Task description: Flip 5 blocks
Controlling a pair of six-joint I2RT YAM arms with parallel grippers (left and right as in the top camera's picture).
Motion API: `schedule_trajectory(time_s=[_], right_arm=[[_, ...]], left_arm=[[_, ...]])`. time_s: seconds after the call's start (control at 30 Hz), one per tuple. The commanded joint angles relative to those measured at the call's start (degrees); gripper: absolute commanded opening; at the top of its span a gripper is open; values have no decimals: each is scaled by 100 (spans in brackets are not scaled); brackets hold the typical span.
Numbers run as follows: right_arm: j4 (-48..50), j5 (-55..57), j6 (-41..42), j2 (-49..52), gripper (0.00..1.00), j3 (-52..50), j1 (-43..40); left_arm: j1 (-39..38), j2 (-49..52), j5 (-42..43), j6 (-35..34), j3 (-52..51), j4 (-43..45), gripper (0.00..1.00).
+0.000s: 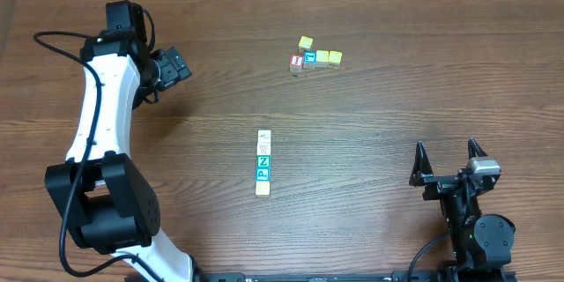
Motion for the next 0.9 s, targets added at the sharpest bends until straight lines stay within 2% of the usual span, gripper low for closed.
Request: schedule_trajectory(time_s=[0.0,0.33,0.67,0.87], right_arm=[[35,37,-44,-57,100,-59,-22],[35,37,-44,-57,100,-59,-22],[35,37,-44,-57,100,-59,-22],[35,37,-44,-57,100,-59,-22]], left_arm=[[-2,-2,-74,2,31,11,100],[-455,-966,-74,2,31,11,100],[-1764,-1919,-74,2,31,11,100],[-2472,-2127,-74,2,31,11,100]])
